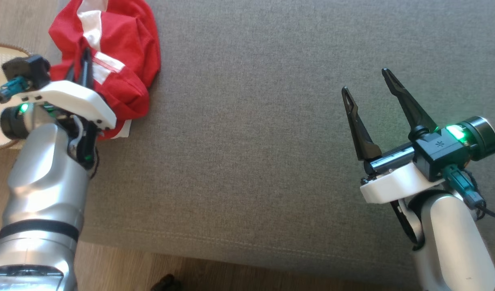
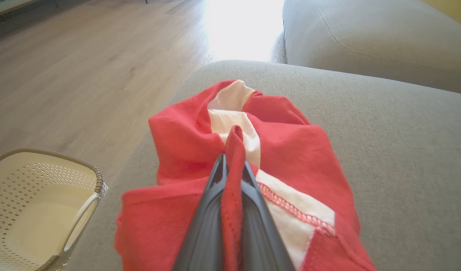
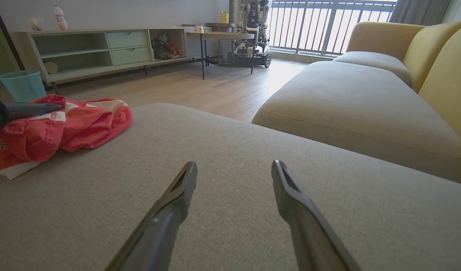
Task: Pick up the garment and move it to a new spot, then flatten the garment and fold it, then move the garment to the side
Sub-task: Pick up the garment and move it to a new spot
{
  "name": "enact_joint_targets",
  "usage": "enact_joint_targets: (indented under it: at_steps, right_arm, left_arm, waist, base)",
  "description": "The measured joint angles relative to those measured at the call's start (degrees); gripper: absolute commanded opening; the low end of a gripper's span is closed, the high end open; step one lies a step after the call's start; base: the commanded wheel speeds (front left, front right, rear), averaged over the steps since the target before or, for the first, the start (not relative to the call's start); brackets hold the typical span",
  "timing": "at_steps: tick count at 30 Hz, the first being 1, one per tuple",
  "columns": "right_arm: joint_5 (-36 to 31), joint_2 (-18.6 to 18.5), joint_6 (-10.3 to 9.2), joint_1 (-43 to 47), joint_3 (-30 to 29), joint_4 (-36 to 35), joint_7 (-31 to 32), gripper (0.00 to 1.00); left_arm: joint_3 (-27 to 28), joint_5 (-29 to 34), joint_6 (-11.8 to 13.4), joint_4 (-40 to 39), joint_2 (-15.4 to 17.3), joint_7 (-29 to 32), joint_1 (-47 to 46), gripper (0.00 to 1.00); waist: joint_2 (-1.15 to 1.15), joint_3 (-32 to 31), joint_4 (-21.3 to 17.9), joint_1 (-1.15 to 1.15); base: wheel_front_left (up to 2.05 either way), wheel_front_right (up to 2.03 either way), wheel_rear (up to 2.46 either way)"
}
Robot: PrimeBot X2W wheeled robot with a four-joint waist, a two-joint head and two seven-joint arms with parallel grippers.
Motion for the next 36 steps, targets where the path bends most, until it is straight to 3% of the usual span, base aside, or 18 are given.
enact_joint_targets:
  at_steps: [5,12,18,25,28,36]
  right_arm:
    - [0.9,0.0,0.0,0.0,-0.1,1.3,-0.8,1.0]
    - [3.5,0.0,0.0,0.5,-0.1,3.7,-3.1,1.0]
    - [6.2,0.0,0.0,0.6,-0.1,5.5,-5.1,1.0]
    - [8.0,0.0,0.0,2.5,-0.2,6.6,-6.5,1.0]
    - [9.0,0.0,0.0,2.7,-0.2,6.7,-6.9,1.0]
    - [11.6,0.0,0.0,2.2,0.6,6.7,-8.3,1.0]
  left_arm:
    - [1.0,0.5,1.0,-3.2,1.1,-1.9,-0.1,0.0]
    - [6.1,2.5,1.5,-24.2,1.2,-1.9,4.0,0.0]
    - [6.0,2.8,1.0,-34.9,-0.1,-2.1,10.9,0.0]
    - [1.7,2.3,0.3,-43.8,-1.8,0.8,11.7,0.0]
    - [0.5,2.4,1.2,-46.3,-2.3,3.6,11.9,0.0]
    - [-5.1,3.0,3.8,-42.7,-6.4,5.7,11.4,0.0]
  waist:
    - [0.0,-2.3,-0.2,0.0]
    - [0.0,-7.4,-0.6,0.0]
    - [0.0,-11.7,-2.6,0.0]
    - [0.0,-14.3,-7.6,0.0]
    - [0.0,-14.8,-10.5,0.0]
    - [0.0,-14.3,-20.1,0.0]
  base:
    - [0.0,0.0,0.0]
    - [0.0,0.0,0.0]
    - [0.0,0.0,0.0]
    - [0.0,0.0,0.0]
    - [0.0,0.0,0.0]
    - [0.0,0.0,0.0]
